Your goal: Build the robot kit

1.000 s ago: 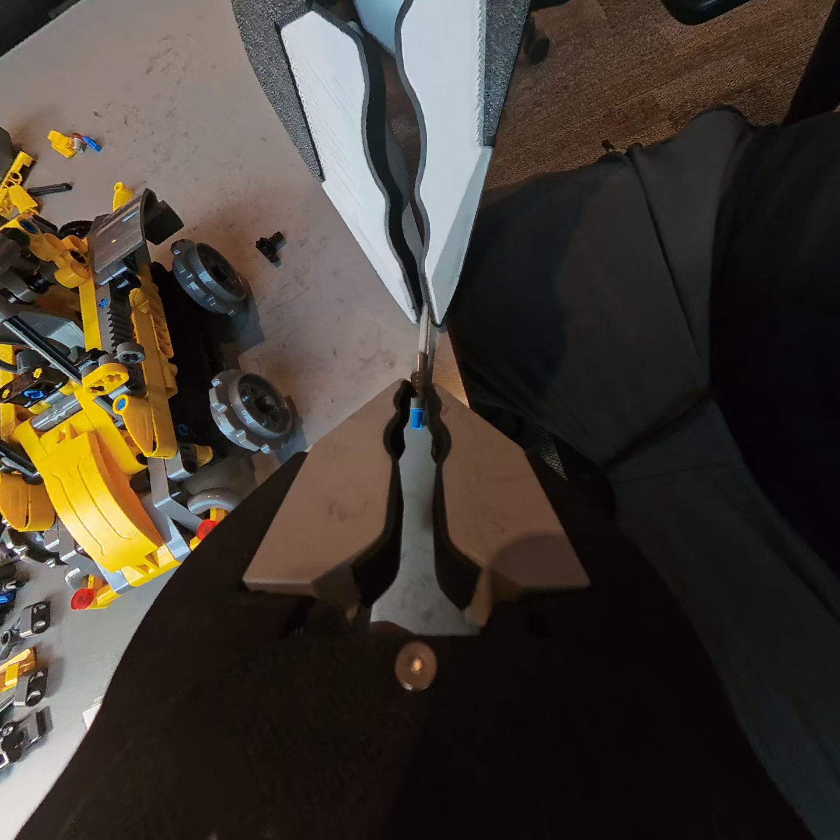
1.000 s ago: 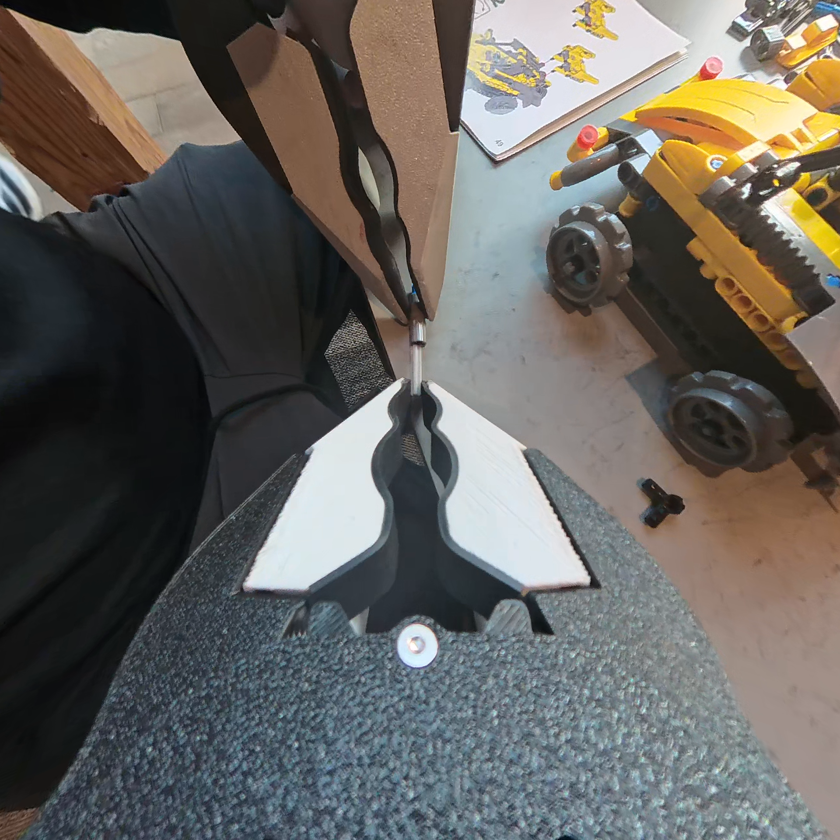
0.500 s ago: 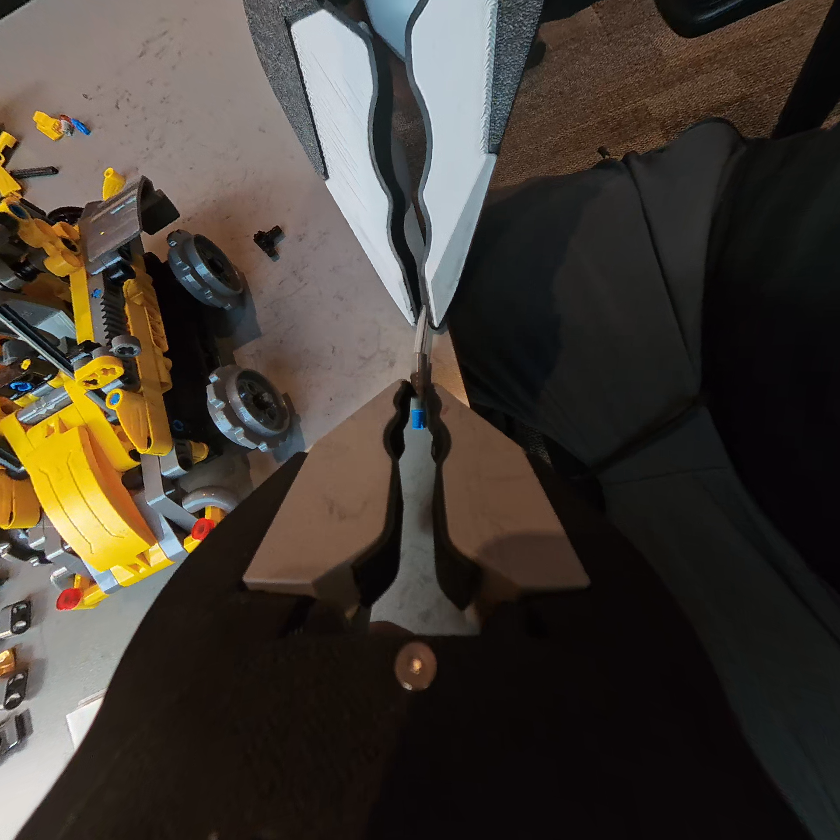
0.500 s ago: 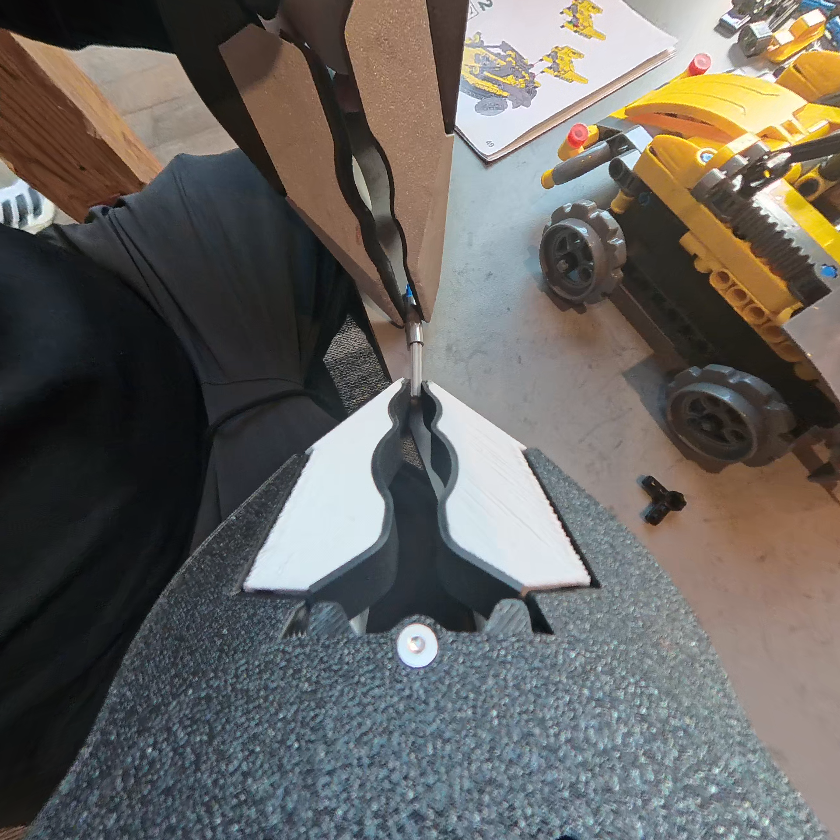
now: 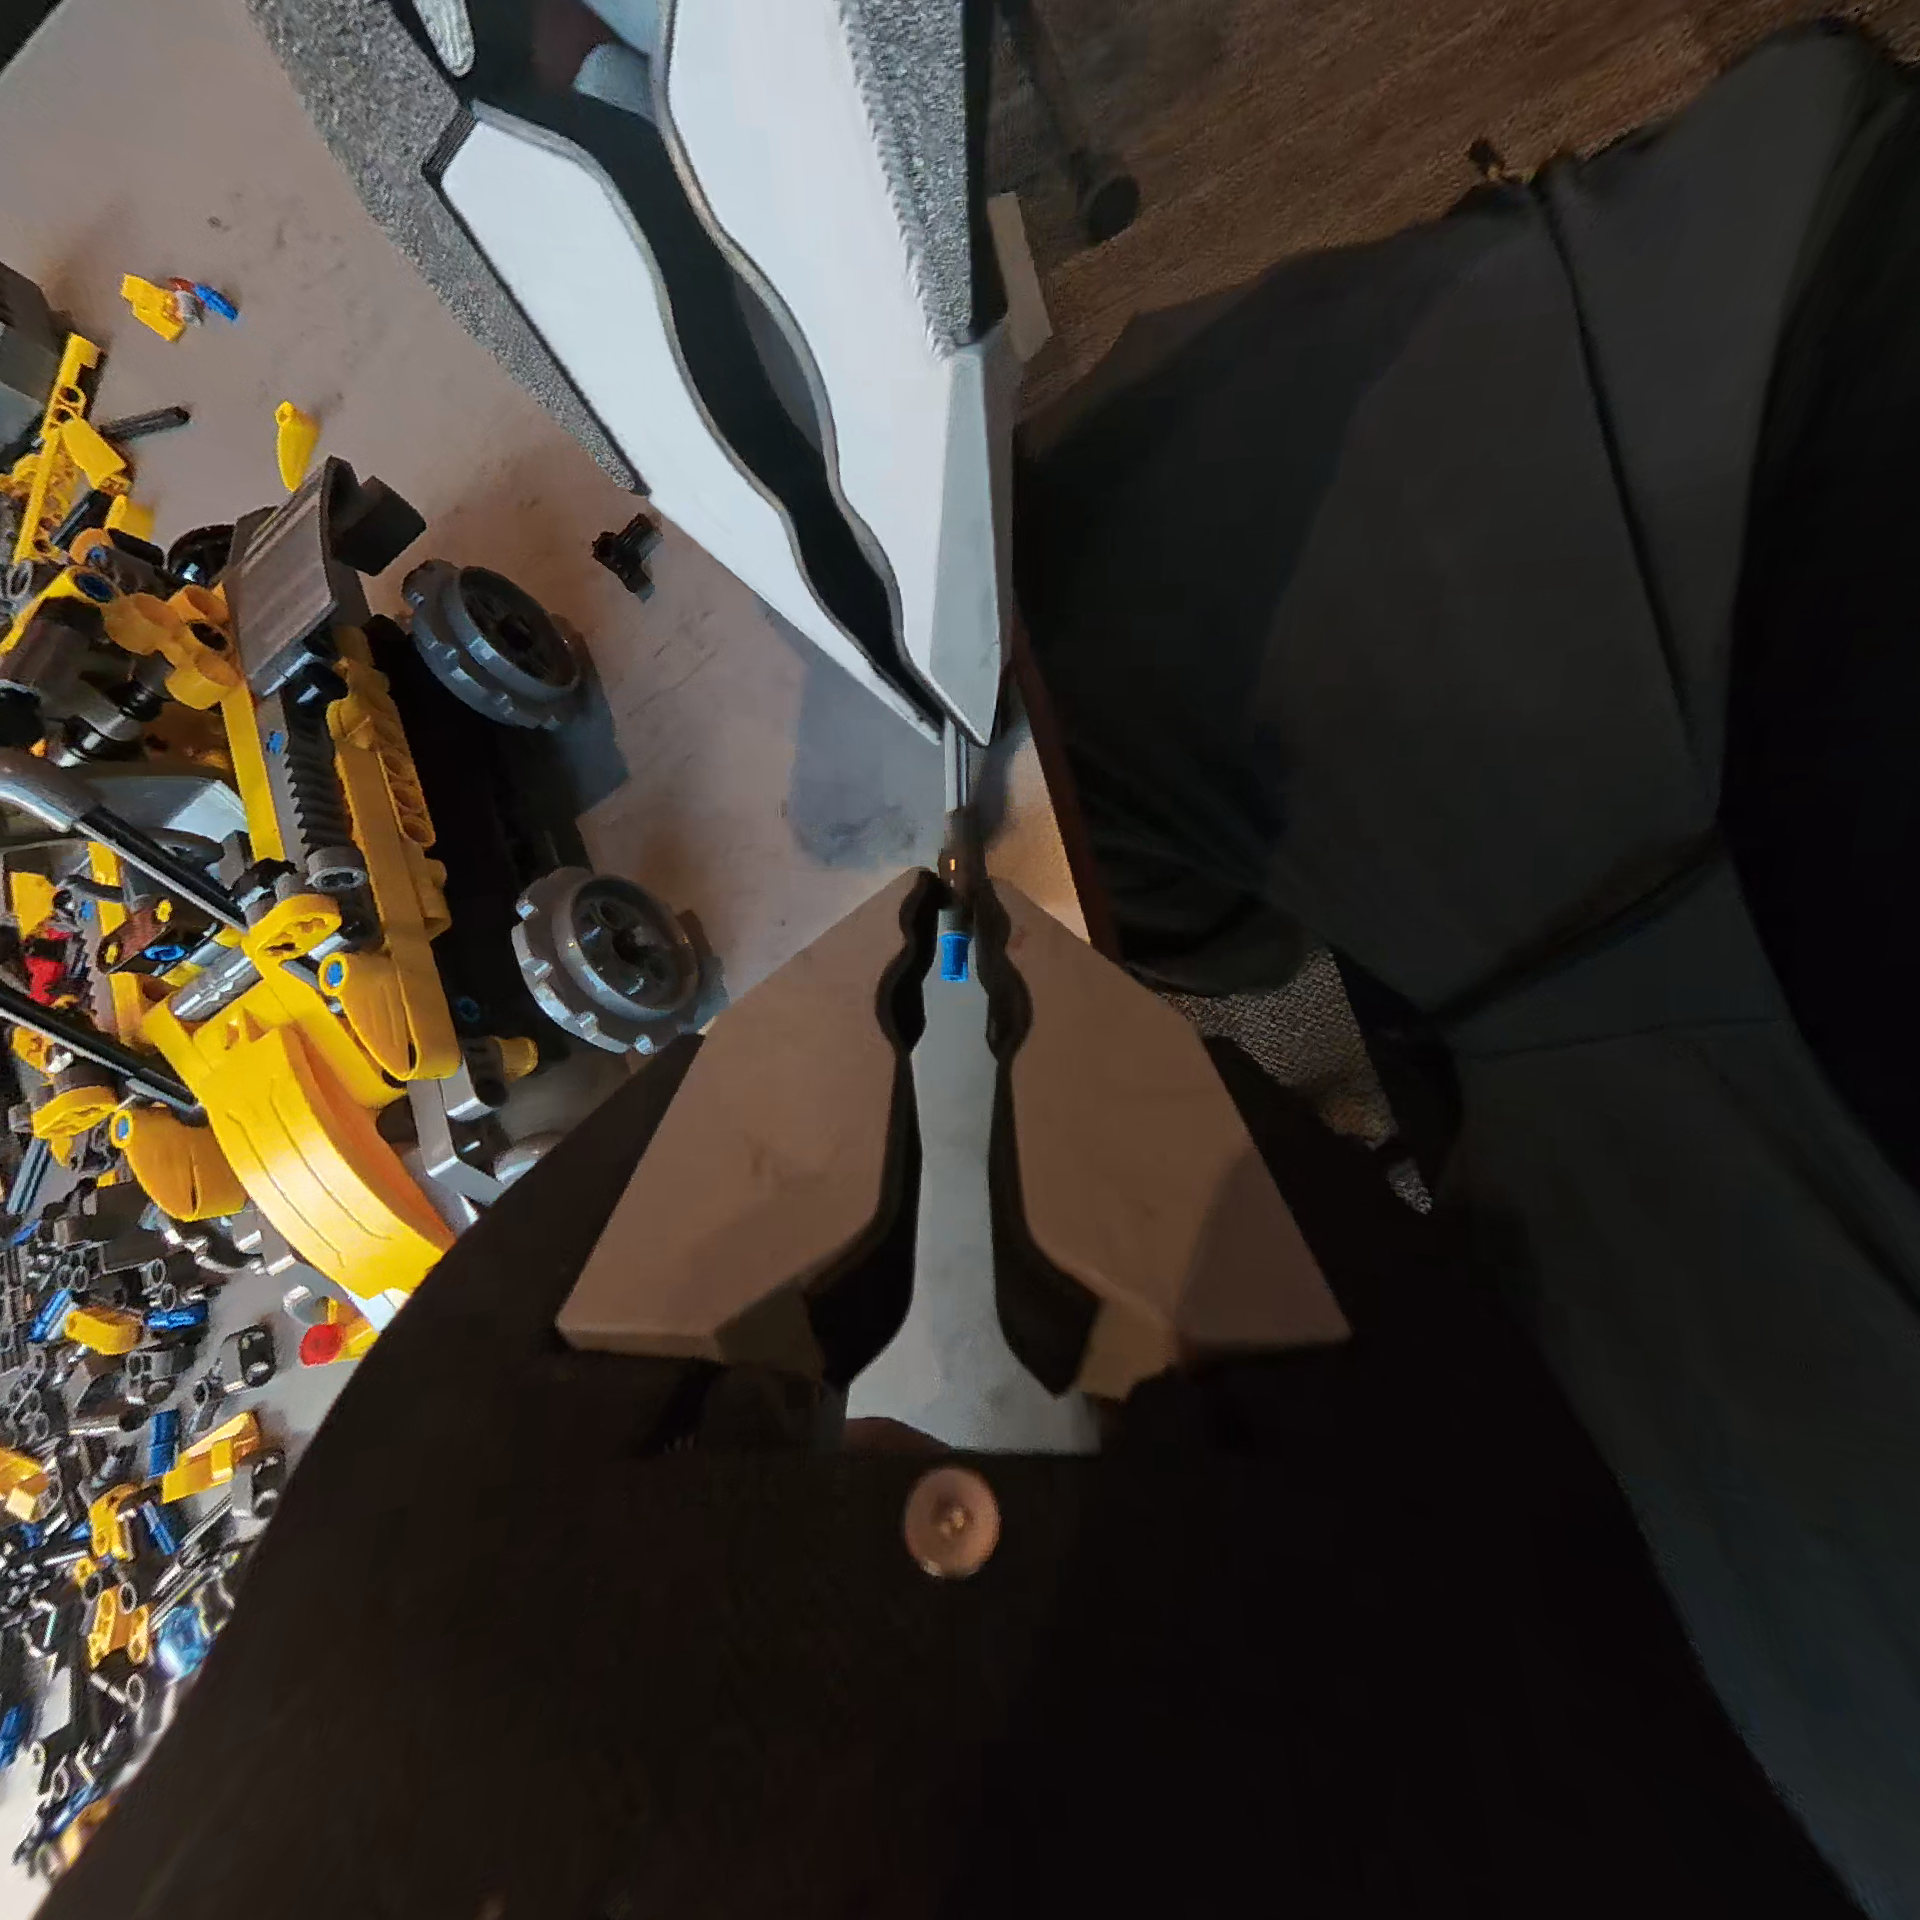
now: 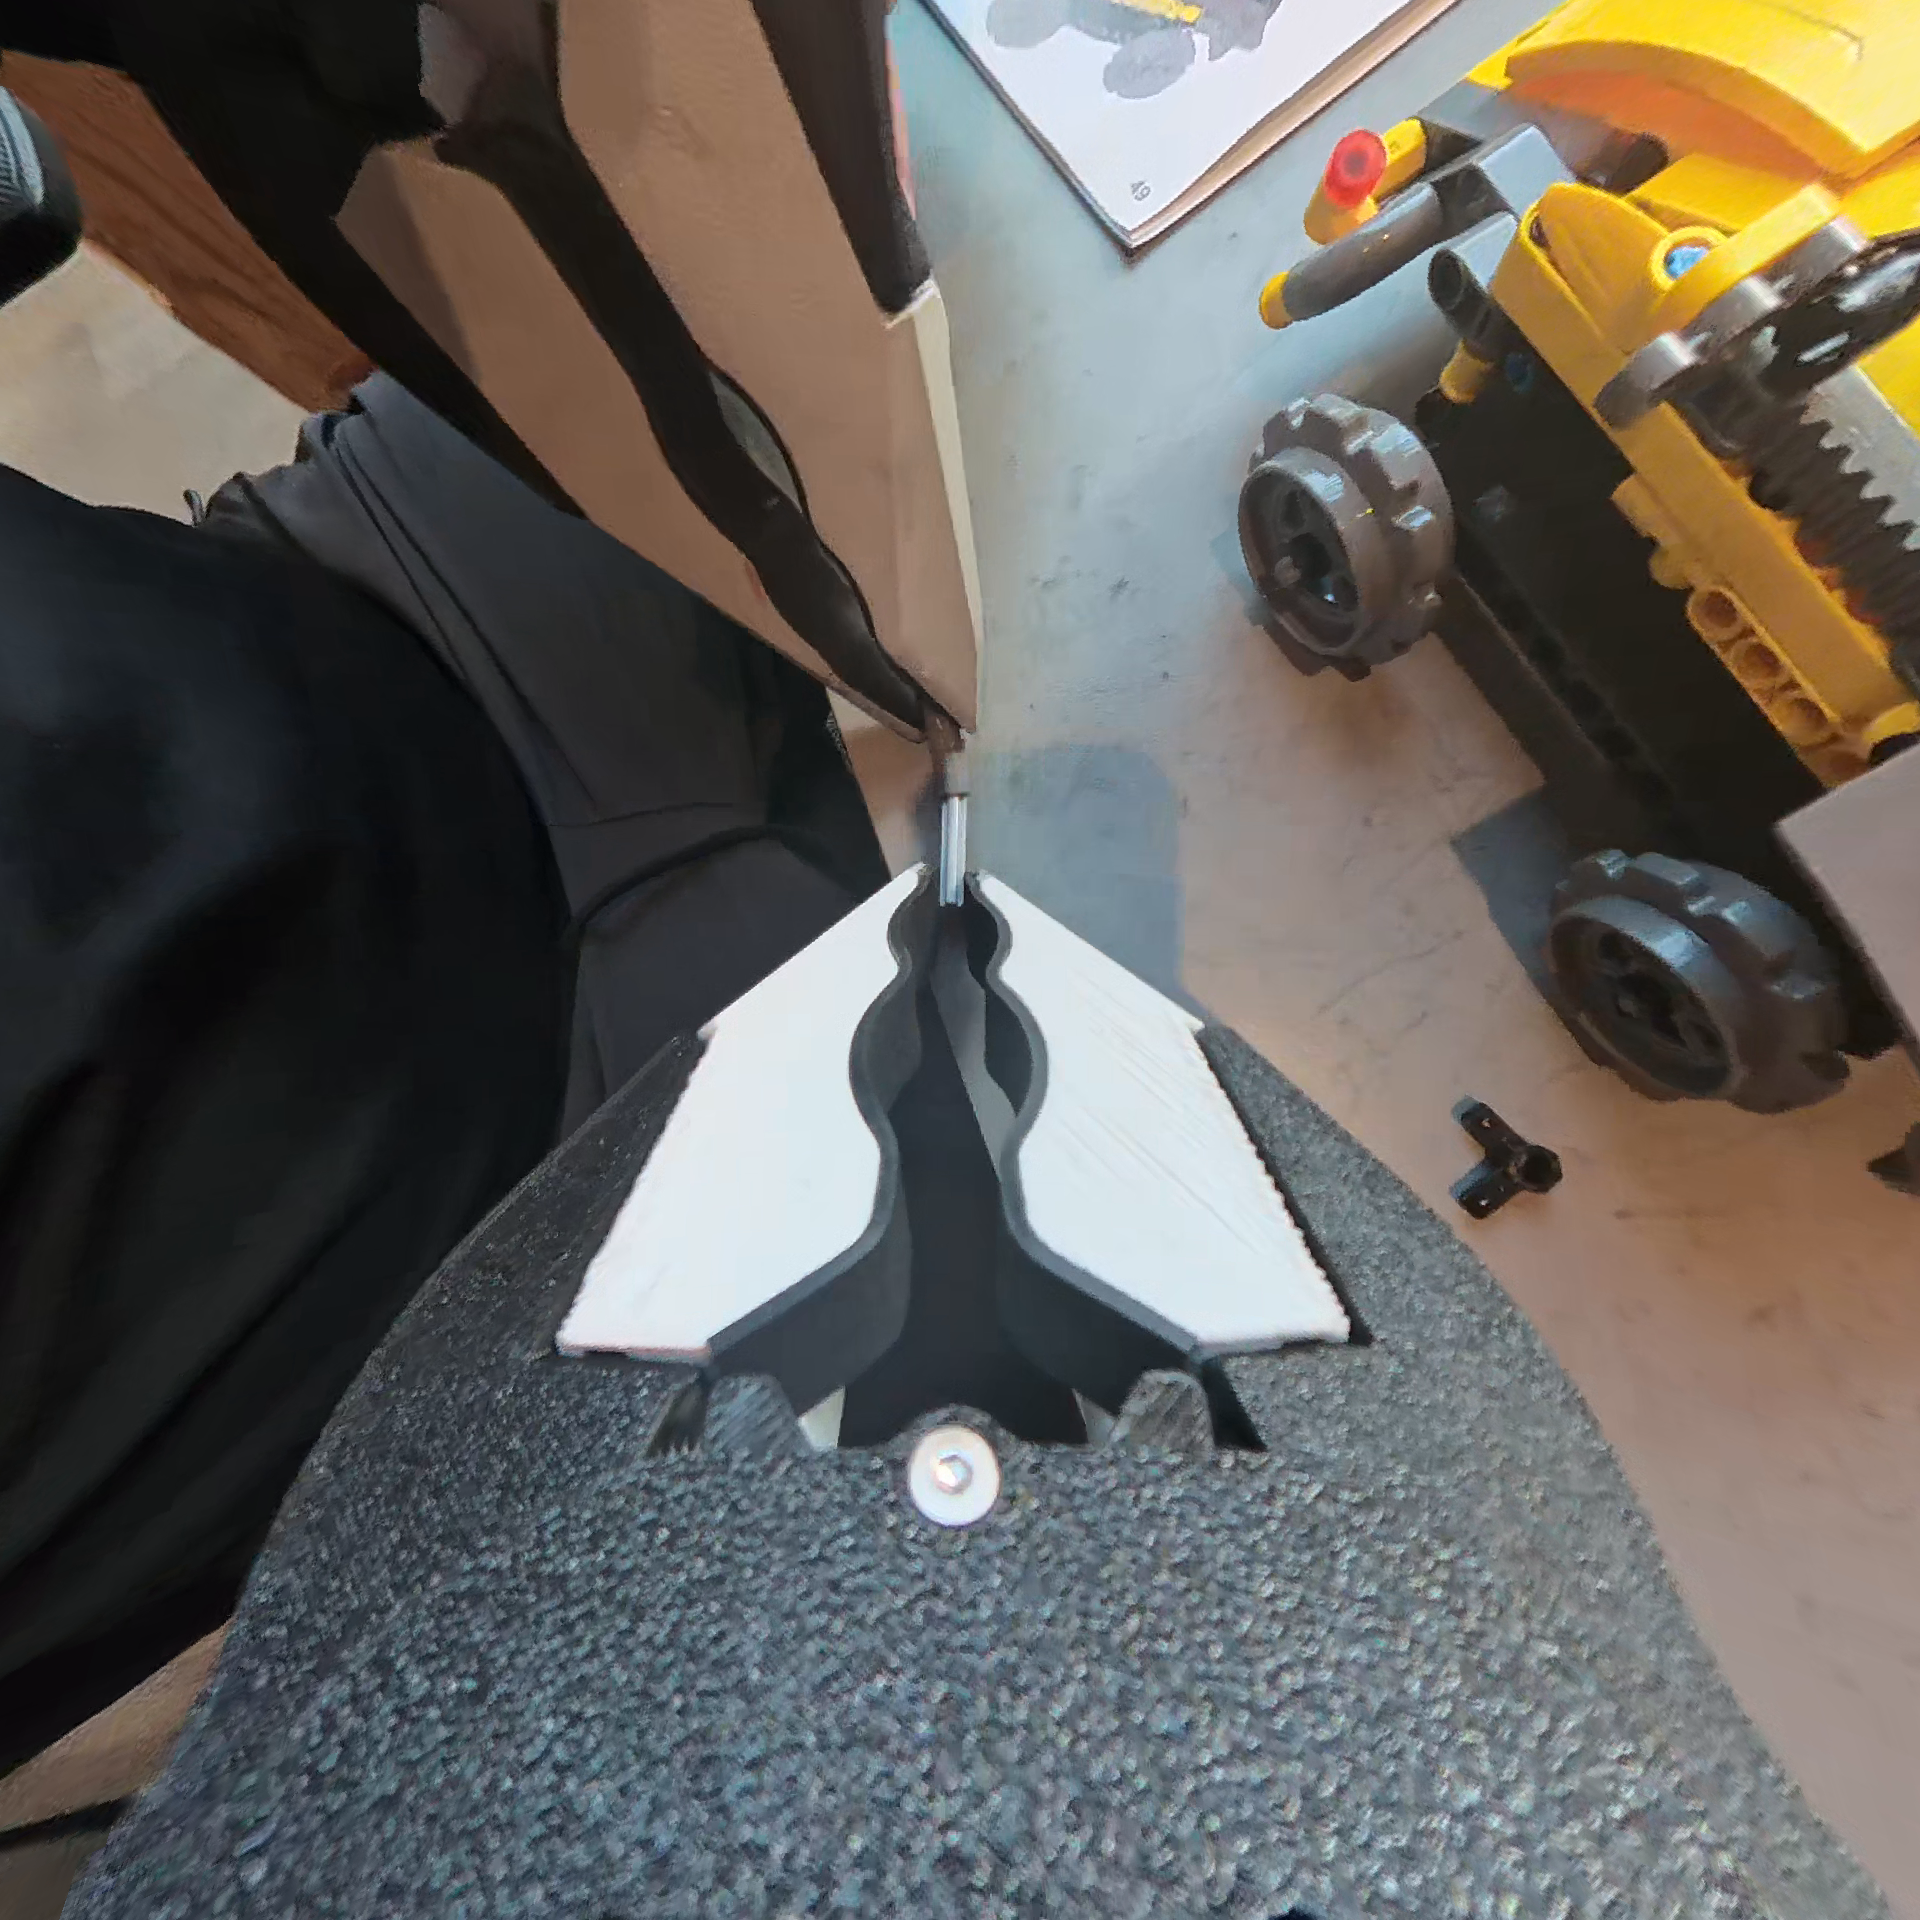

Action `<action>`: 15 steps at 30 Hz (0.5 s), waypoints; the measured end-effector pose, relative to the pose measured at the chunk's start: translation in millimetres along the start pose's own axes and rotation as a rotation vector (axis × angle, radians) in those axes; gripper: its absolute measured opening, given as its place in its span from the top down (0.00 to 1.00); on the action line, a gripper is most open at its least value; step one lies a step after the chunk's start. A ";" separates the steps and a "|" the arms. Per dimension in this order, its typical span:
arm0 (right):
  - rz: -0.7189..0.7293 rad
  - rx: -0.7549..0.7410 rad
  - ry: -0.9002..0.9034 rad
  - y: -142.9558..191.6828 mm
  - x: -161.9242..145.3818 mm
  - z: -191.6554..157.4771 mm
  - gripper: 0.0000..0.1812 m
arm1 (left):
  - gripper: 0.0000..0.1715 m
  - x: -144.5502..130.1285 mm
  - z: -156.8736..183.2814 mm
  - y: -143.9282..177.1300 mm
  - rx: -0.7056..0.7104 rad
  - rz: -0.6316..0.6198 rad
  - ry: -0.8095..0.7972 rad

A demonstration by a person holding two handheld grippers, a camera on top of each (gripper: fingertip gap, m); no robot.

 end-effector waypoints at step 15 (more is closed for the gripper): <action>0.210 0.139 -0.157 -4.9 -8.7 5.6 1.00 | 0.98 -12.5 -2.2 2.6 -0.044 0.095 0.142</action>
Point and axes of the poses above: each gripper's, where its closed fingertips meet, y back along the fingers, x out of its top, z = x × y across the jaws, the point moved 8 cm from there along y, back along the fingers, and after that the axes turned 7 degrees about x, right-handed, at the moved point
